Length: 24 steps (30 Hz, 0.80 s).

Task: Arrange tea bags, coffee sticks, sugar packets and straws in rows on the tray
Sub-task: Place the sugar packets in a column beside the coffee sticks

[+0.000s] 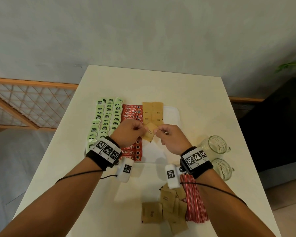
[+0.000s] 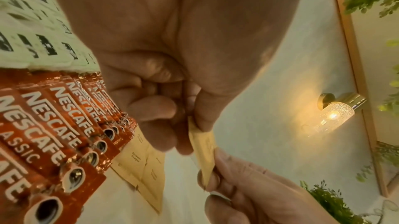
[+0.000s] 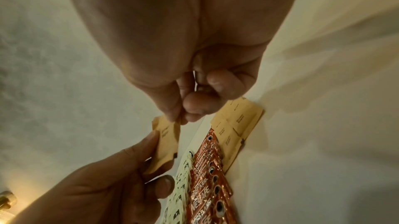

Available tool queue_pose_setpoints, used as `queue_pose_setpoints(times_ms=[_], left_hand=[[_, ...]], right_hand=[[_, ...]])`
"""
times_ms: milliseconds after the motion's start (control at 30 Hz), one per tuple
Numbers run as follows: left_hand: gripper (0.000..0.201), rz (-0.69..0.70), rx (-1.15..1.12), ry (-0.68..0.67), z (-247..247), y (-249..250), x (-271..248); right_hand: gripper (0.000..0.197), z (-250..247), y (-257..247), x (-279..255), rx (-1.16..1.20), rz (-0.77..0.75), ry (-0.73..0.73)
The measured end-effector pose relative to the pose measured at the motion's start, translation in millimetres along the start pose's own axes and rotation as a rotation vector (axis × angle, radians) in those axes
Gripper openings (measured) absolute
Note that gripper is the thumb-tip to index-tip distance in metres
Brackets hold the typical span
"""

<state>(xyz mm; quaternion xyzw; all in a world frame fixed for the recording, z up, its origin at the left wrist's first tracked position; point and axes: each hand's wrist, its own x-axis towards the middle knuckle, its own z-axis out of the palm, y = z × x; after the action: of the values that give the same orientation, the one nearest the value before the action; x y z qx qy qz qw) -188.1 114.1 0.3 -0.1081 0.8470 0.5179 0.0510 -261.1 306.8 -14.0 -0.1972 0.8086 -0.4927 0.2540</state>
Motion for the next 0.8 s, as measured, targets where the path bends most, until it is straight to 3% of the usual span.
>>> queue_pose_setpoints(times_ms=[233, 433, 600, 800], left_hand=[[0.026, -0.020, 0.008, 0.137, 11.6, -5.4, -0.1], [0.016, -0.039, 0.191, 0.122, 16.0, -10.0, -4.2], [0.007, -0.059, 0.362, 0.106, 12.7, -11.8, -22.1], [0.006, -0.039, 0.441, 0.089, 12.9, -17.7, -53.6]], right_hand=[[0.031, 8.9, 3.2, -0.3, 0.018, 0.067, 0.071], [0.029, 4.9, 9.2, 7.7, -0.070, 0.096, 0.148], [0.040, 13.7, 19.3, 11.9, -0.266, 0.140, 0.126], [0.051, 28.6, 25.4, 21.9, -0.296, 0.151, 0.114]])
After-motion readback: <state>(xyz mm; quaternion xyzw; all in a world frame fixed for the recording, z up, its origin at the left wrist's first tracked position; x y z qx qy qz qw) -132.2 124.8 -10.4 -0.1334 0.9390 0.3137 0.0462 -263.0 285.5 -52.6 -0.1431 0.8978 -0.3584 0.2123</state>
